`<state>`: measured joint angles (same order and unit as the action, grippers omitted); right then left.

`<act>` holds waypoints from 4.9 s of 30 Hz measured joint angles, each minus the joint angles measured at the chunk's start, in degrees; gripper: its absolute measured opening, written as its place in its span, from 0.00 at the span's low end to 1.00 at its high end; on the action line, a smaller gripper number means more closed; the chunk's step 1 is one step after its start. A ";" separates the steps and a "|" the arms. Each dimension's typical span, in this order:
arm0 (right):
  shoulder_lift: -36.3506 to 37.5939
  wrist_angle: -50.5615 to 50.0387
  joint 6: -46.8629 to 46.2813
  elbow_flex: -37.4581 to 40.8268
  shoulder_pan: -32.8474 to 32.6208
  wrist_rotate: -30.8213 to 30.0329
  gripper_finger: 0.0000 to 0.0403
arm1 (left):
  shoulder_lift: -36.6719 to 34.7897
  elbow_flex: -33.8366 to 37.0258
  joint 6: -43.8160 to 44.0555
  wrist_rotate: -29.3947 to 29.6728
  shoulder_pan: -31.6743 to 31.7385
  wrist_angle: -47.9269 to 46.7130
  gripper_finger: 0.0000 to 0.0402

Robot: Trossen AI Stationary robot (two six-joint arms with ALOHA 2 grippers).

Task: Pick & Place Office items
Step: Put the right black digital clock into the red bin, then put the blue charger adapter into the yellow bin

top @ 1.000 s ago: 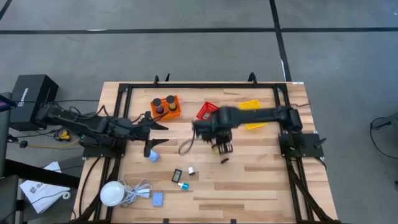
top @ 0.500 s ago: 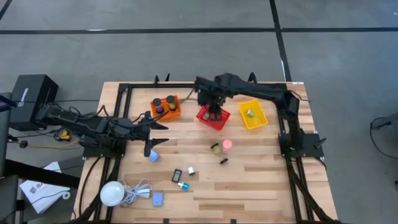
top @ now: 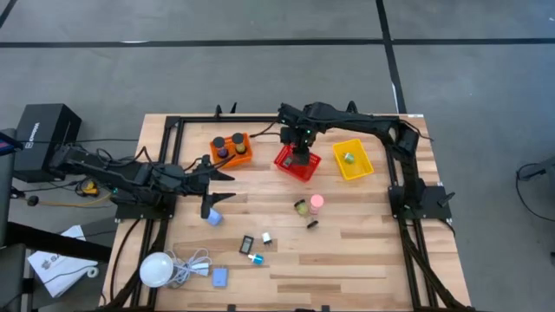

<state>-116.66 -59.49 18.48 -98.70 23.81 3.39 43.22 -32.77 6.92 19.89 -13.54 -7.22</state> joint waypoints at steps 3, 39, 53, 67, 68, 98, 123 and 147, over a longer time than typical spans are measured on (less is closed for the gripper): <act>0.00 0.03 -0.07 1.85 -0.35 2.04 0.35 | 0.00 0.00 0.00 -0.14 0.00 -0.01 0.55; 16.30 -9.51 1.01 -4.06 -7.12 2.77 0.59 | 0.02 0.97 1.95 0.29 0.05 1.26 0.55; 34.35 0.78 -4.95 17.86 -15.17 6.13 0.59 | 0.02 1.40 -0.94 0.67 2.28 2.59 0.55; 55.75 31.66 -24.34 45.79 -25.49 5.22 0.59 | 0.02 1.42 -0.66 -0.12 2.49 5.03 0.55; 56.25 34.46 -25.80 47.37 -26.65 4.35 0.59 | 0.42 1.42 -0.62 -1.48 2.46 5.10 0.55; 70.34 55.04 -30.34 69.01 -53.86 -31.94 0.59 | 47.63 -8.28 10.98 -19.70 -10.11 20.25 0.55; 63.08 64.16 -24.48 69.53 -48.00 -31.77 0.59 | 60.43 -7.89 16.10 -14.83 -15.58 26.27 0.55; 44.49 74.42 -10.54 69.53 -41.62 -31.31 0.59 | 49.06 -7.69 17.59 -18.90 -8.01 25.17 0.36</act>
<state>-72.17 14.93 7.94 -29.17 -17.80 -27.92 92.28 -40.47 24.51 0.99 -21.55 17.95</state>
